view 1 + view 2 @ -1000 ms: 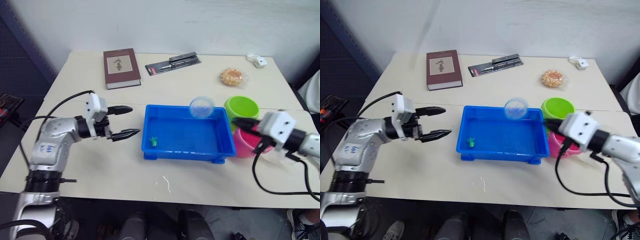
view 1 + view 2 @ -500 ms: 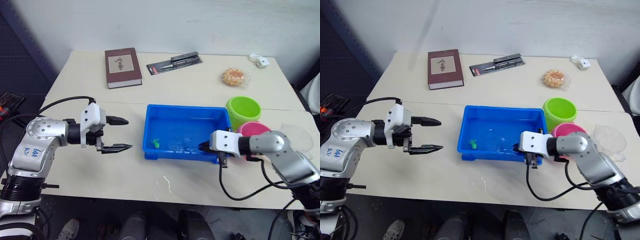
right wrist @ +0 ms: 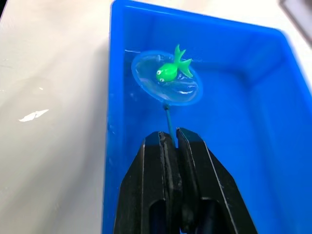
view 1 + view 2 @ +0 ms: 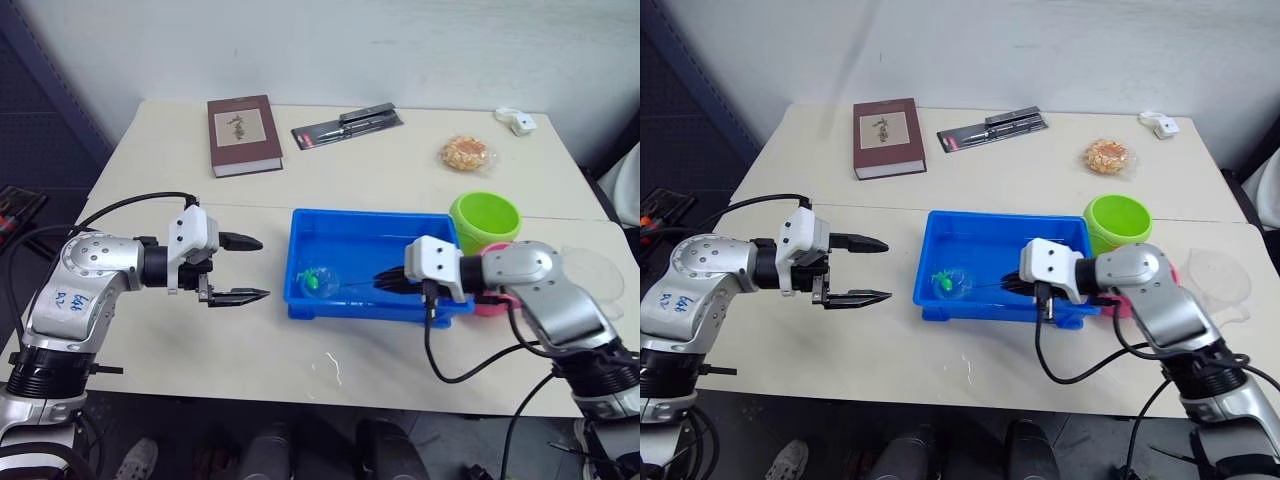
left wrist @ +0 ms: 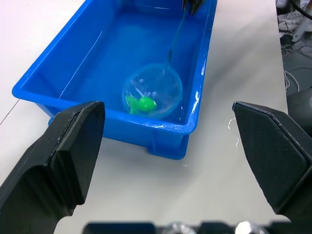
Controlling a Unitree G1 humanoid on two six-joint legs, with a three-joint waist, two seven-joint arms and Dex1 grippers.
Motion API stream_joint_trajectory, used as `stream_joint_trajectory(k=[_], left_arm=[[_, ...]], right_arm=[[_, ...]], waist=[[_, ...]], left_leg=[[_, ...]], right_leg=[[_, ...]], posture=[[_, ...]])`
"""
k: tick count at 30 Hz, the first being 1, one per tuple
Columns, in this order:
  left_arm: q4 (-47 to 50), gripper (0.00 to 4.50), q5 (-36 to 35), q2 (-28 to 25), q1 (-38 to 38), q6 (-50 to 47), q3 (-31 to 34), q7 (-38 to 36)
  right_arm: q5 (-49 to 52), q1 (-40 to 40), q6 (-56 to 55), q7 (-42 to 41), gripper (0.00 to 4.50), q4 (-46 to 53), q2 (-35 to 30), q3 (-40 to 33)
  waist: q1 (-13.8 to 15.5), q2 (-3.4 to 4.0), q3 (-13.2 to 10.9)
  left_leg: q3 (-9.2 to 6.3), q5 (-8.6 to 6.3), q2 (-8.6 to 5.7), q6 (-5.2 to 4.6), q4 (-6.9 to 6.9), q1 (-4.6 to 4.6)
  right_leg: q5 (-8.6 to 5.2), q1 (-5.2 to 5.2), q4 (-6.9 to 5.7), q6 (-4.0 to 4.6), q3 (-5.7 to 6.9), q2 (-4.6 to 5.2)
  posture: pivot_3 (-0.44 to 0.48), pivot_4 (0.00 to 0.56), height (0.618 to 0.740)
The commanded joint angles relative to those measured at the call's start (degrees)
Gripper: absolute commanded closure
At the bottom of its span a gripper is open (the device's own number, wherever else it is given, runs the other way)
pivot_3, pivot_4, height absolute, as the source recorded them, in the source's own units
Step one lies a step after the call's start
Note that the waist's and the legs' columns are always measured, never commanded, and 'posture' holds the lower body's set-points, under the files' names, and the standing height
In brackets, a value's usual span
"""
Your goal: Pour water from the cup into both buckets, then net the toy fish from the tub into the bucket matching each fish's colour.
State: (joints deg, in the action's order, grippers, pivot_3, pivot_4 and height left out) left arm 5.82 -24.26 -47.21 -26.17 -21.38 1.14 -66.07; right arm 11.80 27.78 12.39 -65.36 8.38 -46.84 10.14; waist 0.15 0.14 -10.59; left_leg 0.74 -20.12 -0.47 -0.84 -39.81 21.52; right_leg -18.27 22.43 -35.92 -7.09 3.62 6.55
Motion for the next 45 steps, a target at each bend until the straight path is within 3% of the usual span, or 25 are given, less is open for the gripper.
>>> stream_joint_trajectory(k=[1,7,13,22,28,38,45], left_arm=[[0.29,0.01,-0.76,0.85,-0.61,1.19,1.41,0.25],[-1.24,0.01,-1.79,3.89,-1.9,2.34,1.78,0.1],[-4.66,0.01,-0.62,8.47,-5.53,4.28,-0.85,-0.24],[-9.11,0.01,-0.5,15.91,-12.08,5.01,-3.35,0.76],[-8.94,0.01,-1.46,19.61,-13.22,3.0,-2.83,2.96],[-7.37,0.01,-1.54,22.82,-12.37,1.44,-2.77,5.88],[-7.33,0.01,-1.49,23.02,-12.18,1.69,-2.74,6.33]], right_arm=[[2.86,-3.29,-2.22,0.19,4.5,2.67,-1.66,-6.71],[6.21,-13.84,-6.43,2.49,4.5,3.52,-1.79,-18.52],[4.95,-19.94,-14.01,5.06,4.5,2.26,-1.42,-24.93],[5.77,-22.91,-16.83,7.16,4.5,2.04,-4.57,-33.44],[3.08,-23.58,-17.95,8.97,4.5,-3.96,-8.64,-38.85],[-14.68,-17.95,-31.71,24.86,4.5,-25.23,-13.01,-34.74],[-28.93,-16.25,-45.28,38.03,4.5,-32.05,-16.87,-27.83]], waist=[[-0.08,0.0,0.0],[0.04,0.0,0.0],[0.0,0.0,0.0],[0.22,-0.01,0.0],[0.72,-0.01,0.0],[0.66,0.0,0.0],[0.14,0.02,0.01]], left_leg=[[0.0,0.0,0.0,0.0,0.0,0.0],[0.03,0.0,0.0,0.0,0.0,0.0],[0.05,0.0,0.0,0.0,-0.02,-0.02],[0.07,0.01,-0.03,0.0,-0.04,-0.03],[0.06,0.01,-0.03,-0.01,-0.05,-0.04],[0.11,0.01,-0.03,-0.01,-0.05,-0.05],[0.14,0.01,-0.02,0.01,-0.04,-0.06]], right_leg=[[0.0,0.0,0.0,0.0,-0.01,0.0],[0.0,-0.01,-0.02,0.0,-0.02,0.0],[0.0,-0.01,-0.05,0.0,-0.02,-0.02],[0.01,-0.03,-0.05,-0.02,-0.03,-0.02],[0.01,-0.06,-0.04,-0.02,-0.02,-0.03],[0.01,-0.04,-0.05,-0.02,-0.06,-0.02],[0.01,-0.02,-0.06,-0.02,-0.08,-0.02]], posture=[[0.0,0.15,0.738],[0.0,0.15,0.738],[0.0,0.15,0.738],[0.0,0.15,0.738],[0.0,0.15,0.738],[0.0,0.15,0.738],[0.0,0.15,0.738]])
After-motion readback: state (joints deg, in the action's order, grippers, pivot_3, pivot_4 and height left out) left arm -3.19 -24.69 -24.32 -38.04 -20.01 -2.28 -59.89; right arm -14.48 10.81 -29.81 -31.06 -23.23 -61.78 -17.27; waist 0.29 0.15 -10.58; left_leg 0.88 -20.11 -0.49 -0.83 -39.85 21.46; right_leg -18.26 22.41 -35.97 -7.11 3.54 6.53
